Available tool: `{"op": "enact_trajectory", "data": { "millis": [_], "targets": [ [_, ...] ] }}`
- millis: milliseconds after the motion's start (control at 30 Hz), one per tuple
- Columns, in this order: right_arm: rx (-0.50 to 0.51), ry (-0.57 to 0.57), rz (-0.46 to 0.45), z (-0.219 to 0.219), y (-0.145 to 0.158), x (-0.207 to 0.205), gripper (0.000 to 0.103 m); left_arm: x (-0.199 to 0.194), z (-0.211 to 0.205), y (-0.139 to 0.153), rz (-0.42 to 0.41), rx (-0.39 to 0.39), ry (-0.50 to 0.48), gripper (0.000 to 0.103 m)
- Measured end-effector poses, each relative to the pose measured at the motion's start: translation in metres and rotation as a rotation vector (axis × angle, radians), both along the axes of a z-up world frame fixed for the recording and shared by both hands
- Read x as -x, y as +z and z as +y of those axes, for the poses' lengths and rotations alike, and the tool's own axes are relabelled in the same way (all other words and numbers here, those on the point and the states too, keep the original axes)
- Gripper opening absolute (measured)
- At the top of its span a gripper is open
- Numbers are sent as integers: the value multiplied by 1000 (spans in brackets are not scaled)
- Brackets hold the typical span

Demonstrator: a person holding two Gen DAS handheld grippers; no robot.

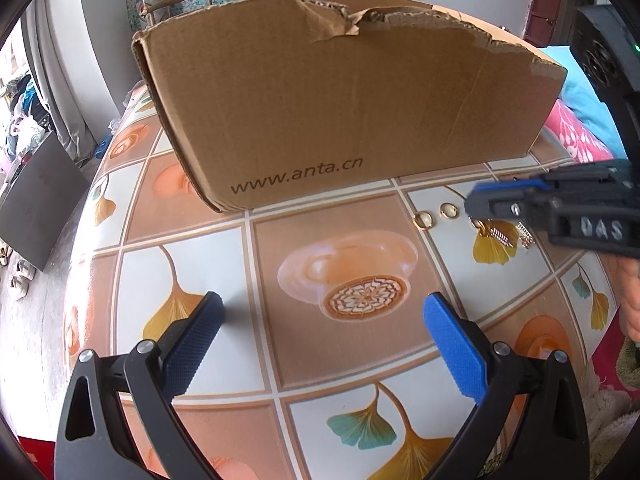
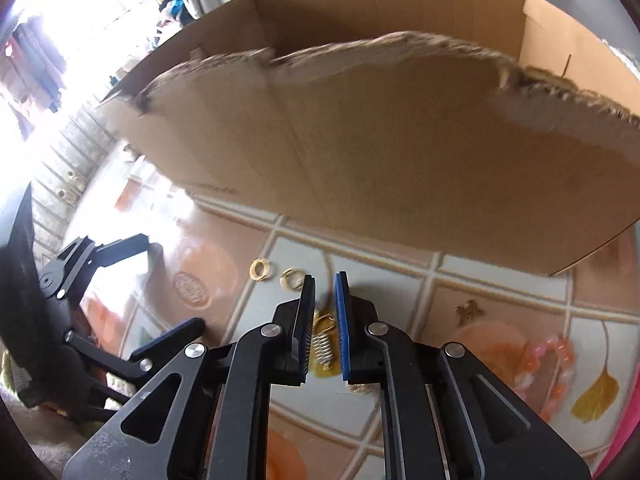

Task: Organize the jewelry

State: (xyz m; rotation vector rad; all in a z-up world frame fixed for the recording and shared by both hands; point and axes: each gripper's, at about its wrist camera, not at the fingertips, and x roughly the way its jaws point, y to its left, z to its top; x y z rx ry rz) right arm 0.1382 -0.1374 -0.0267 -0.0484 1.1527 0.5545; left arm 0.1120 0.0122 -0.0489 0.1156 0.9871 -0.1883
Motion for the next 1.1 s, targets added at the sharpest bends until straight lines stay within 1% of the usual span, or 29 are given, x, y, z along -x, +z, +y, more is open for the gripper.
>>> {"op": "enact_trajectory", "data": {
  "millis": [67,100,133,167,200,233,333,367,433,500,600,733,800,833,967,1033,1100],
  "targets": [
    [1,22,2,1,3,6,13,0,0,0,-3,0,-2,98],
    [-1,15,-7,-3,7,7,17,1,1,0,-4,0,-3,98],
    [-6,-3,-18,-9,11,9,20,1,1,0,-4,0,-3,98],
    [-14,-36,-34,-18,17,11,27,1,1,0,-6,0,-4,98],
    [-20,-72,-47,-29,22,12,29,1,1,0,-7,1,-6,98],
    [-22,-117,-57,-43,27,12,29,1,2,0,-9,0,-8,98],
    [-8,-179,-64,-67,32,17,29,2,2,0,-13,2,-12,98],
    [1,-185,-62,-69,30,20,29,2,2,0,-13,2,-15,98],
    [12,-180,-57,-60,21,33,29,3,2,0,-15,2,-18,98],
    [10,-164,-48,-55,18,33,27,3,2,0,-17,2,-21,98],
    [3,-141,-58,-47,14,38,26,3,2,0,-22,4,-22,98],
    [14,-136,-66,-38,6,34,25,5,3,-1,-30,4,-31,98],
    [35,-130,-68,-37,-2,39,20,7,4,-2,-41,6,-38,98],
    [42,-130,-65,-36,-4,39,16,7,4,-1,-42,7,-39,98],
    [19,-143,-59,-32,-12,38,3,8,3,-2,-42,7,-38,98],
    [-6,-155,-52,-37,-11,39,2,8,3,-1,-42,7,-39,98],
    [-55,-180,-37,-47,-9,40,2,8,3,-2,-42,7,-38,98]
  ]
}}
